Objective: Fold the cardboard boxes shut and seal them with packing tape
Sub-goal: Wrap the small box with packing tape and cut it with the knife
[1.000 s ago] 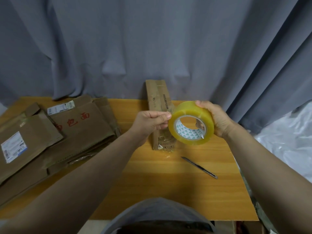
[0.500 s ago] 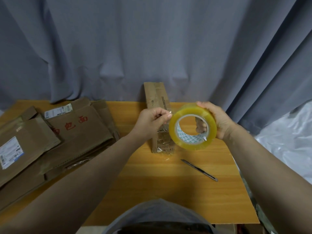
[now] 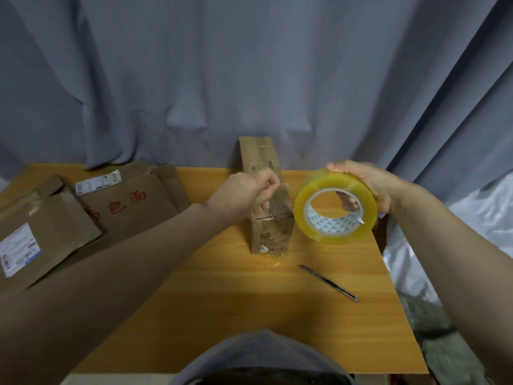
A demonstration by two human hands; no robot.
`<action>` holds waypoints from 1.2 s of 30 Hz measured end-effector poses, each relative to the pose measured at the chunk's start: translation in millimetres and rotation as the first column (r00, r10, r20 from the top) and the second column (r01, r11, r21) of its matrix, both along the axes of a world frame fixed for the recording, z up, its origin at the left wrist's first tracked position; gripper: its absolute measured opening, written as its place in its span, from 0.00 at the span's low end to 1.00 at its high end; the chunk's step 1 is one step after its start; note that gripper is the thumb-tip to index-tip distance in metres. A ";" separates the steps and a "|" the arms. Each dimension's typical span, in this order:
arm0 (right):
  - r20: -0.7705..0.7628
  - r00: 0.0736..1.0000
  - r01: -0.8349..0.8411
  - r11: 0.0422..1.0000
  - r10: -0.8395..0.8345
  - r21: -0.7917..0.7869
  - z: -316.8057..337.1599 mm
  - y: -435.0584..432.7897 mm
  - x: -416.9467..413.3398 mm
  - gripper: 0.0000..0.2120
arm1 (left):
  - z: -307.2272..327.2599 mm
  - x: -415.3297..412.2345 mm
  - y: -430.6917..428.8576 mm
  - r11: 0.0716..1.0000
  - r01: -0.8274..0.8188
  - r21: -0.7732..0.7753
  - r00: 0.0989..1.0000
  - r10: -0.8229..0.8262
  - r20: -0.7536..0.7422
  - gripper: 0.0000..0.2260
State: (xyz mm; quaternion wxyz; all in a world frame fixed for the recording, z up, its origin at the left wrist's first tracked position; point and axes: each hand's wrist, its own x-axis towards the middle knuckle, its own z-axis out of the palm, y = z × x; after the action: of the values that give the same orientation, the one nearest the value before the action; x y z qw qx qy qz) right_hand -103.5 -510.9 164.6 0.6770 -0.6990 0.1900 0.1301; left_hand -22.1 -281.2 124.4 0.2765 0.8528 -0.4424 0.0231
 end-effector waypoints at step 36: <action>0.049 0.997 -0.035 0.928 0.057 -0.371 23.9 1.9 6.0 0.22 | 0.0 -17.7 -7.6 0.828 -0.550 -0.110 -0.121 -0.209 -0.970 0.27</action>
State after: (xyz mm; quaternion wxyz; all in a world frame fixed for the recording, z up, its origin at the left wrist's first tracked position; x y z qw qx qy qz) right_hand -97.6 -509.1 188.5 0.5352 -0.8218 0.1749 0.0871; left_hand -39.8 -288.8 124.4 0.7113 0.5280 0.0583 -0.4603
